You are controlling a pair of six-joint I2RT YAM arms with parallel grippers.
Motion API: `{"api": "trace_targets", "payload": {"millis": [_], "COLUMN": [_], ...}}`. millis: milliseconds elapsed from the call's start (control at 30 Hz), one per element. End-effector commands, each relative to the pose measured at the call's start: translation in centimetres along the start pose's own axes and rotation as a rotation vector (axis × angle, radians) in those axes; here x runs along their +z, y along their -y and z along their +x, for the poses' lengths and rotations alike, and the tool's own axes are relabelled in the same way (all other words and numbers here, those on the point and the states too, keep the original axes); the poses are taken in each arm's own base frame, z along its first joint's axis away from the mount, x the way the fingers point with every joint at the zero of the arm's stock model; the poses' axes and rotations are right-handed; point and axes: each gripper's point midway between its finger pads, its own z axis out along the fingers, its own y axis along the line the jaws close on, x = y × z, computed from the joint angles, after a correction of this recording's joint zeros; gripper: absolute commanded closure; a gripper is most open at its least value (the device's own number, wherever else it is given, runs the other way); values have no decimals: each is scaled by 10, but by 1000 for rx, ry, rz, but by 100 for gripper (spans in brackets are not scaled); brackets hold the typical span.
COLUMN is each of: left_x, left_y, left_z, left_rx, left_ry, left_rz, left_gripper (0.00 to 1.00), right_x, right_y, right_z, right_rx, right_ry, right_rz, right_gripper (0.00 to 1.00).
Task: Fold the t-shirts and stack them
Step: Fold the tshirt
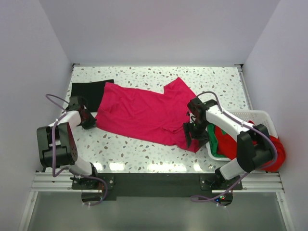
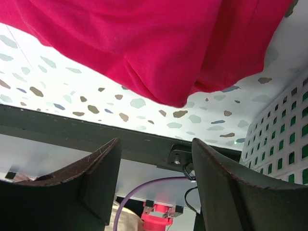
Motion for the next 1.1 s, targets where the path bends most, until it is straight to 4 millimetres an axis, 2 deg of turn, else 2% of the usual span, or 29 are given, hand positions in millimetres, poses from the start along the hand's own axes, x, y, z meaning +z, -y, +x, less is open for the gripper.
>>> {"api": "trace_targets", "payload": {"millis": [0, 200, 367, 667, 767, 867, 900, 1000, 1067], "left_x": [11, 11, 11, 11, 11, 12, 12, 12, 12], "left_y": [-13, -17, -15, -15, -16, -16, -17, -18, -19], "left_z": [-11, -22, -22, -19, -19, -20, -20, -23, -25], "left_rx": [28, 24, 34, 37, 34, 28, 29, 30, 33], "left_ry": [20, 36, 34, 27, 28, 31, 30, 36, 40], "left_rz": [-42, -39, -31, -25, -25, -28, -30, -39, -41], "left_gripper": [100, 100, 100, 100, 100, 100, 100, 100, 100], "right_x": [-4, 9, 17, 42, 49, 51, 50, 48, 48], "right_y": [5, 9, 7, -1, 1, 5, 6, 13, 16], "right_z": [5, 4, -7, -12, -11, -8, -7, -1, 4], "right_rx": [-3, 1, -4, -39, -40, -34, -36, -24, -22], "right_ry": [33, 41, 82, 61, 41, 18, 14, -8, -37], "right_rz": [16, 27, 17, -38, -32, -9, 0, 40, 56], "right_gripper": [36, 36, 39, 45, 51, 68, 79, 94, 97]}}
